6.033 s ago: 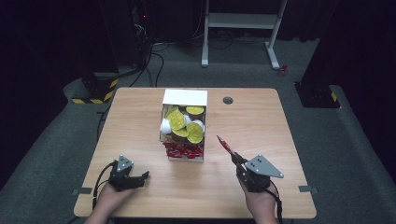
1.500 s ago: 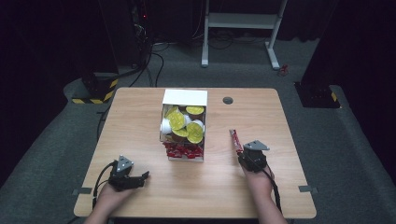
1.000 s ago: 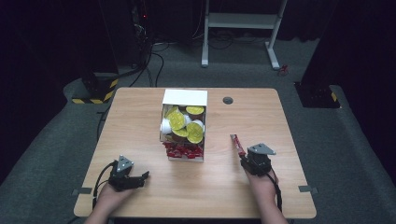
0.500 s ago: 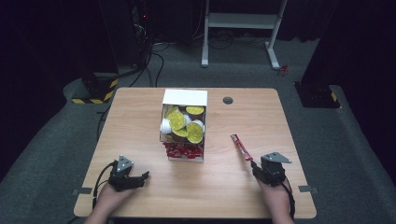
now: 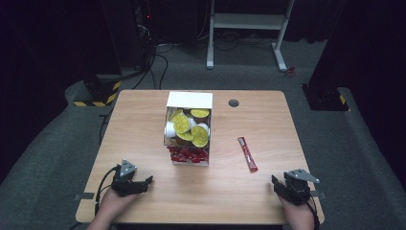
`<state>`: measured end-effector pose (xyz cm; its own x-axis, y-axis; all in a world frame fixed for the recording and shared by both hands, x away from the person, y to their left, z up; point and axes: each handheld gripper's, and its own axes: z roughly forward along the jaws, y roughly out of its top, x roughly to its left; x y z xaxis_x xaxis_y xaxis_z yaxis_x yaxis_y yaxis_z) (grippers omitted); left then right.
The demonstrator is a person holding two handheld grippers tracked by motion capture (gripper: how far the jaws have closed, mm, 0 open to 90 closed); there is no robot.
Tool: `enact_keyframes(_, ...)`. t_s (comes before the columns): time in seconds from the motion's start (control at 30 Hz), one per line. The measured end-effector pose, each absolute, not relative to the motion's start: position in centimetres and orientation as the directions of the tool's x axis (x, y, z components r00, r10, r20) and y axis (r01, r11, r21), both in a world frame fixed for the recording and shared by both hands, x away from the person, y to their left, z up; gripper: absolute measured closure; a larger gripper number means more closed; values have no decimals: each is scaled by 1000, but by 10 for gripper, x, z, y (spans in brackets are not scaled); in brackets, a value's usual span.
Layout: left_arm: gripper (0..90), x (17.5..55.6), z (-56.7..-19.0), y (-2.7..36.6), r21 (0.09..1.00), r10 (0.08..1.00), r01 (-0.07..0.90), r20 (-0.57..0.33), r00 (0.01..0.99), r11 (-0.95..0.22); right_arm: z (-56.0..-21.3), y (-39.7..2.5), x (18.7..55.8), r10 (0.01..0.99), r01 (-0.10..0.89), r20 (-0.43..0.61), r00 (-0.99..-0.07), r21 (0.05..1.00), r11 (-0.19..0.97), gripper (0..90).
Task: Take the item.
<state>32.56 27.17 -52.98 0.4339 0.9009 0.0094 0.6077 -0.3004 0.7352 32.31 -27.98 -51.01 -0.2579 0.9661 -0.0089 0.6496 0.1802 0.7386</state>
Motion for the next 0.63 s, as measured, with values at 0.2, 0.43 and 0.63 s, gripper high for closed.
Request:
enact_keyframes(0.2, 153, 326, -530, 272, 735, 901, 608, 10, 435, -301, -521, -288, 331, 972, 675, -8, -235, 718, 169, 347)
enact_keyframes(0.43, 153, 326, -530, 272, 736, 900, 605, 14, 436, -305, -523, -285, 343, 970, 670, -8, -244, 722, 174, 250)
enact_keyframes(0.63, 153, 326, -530, 272, 735, 900, 607, 11, 436, -303, -523, -282, 342, 974, 678, -9, -228, 716, 165, 207)
